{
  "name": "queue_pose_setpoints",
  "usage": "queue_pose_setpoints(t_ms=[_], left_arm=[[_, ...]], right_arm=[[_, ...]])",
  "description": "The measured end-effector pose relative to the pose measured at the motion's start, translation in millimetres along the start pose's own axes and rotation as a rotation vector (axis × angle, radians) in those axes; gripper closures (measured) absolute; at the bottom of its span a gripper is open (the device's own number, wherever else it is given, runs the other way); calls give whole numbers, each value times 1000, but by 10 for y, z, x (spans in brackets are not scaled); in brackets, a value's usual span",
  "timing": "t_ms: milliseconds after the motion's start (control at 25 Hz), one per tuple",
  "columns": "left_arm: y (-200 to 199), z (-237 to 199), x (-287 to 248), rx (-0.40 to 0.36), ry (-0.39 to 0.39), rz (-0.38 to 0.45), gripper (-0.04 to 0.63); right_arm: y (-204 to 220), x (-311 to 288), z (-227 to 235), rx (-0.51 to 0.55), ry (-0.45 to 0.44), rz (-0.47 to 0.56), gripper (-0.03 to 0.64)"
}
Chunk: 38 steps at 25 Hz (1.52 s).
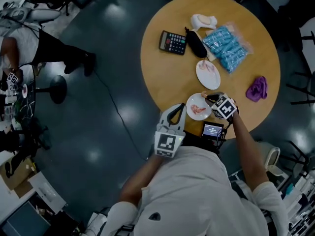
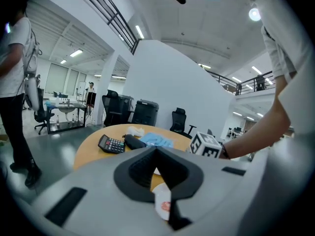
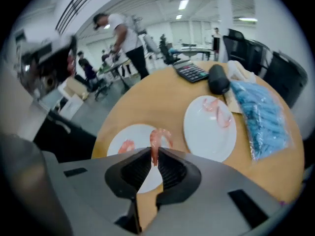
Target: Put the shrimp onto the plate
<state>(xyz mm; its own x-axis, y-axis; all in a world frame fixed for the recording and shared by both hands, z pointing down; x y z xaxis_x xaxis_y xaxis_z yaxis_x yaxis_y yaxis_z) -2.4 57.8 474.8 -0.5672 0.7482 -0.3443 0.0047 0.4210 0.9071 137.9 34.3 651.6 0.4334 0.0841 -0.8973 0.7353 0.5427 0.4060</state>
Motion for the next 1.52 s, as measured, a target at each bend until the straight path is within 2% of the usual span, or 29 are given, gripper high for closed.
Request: queue_pose_setpoints(t_ms=[80,120,280,560,840,1000,1080,1200,1320,1440,1520], left_arm=[[14,49,-5,-3,7,-3,588],[21,76,-7,-4,10,-4,588],[41,172,5,-13,22,-9,588],[81,228,42,-13,19,-13,588],[93,219,72,-4,17,-14,588],[81,209,65,-8,21,-7,588],[85,186,67,-5,19,-9,588],[92,129,62,4,11,-15,588],[93,58,18,8,3,-22,588],[87,-4,-18,13,-6,-29,588],[77,-46,-38,19,-11,-32,588]], right_arm=[[259,-103,-202,119,-1,-85,566],[350,-146,-254,139,-1,-109,566],[435,-217,-317,149,5,-119,566],[430,-309,-352,279,10,-157,565],[397,-250,-309,313,50,-176,560],[315,-87,-171,242,38,-114,560],[216,19,14,188,65,-66,560],[11,144,512,96,196,-12,560],[-213,139,1052,41,341,-6,560],[-421,31,1388,14,425,-14,560],[-527,-60,1513,-5,448,-20,560]])
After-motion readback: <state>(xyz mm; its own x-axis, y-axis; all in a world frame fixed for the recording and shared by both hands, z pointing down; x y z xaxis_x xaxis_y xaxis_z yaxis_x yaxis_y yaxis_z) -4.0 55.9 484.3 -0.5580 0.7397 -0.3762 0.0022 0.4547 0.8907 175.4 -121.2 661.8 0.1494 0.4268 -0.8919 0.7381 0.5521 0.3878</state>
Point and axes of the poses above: the fingertips, and each gripper's own axes: x backward along the fingers, z to its right, y out of its underside, the point moved 1 cm from there along x, backward along the fingers, and after that the axes turned 3 degrees about x, right-handed, at the moved point
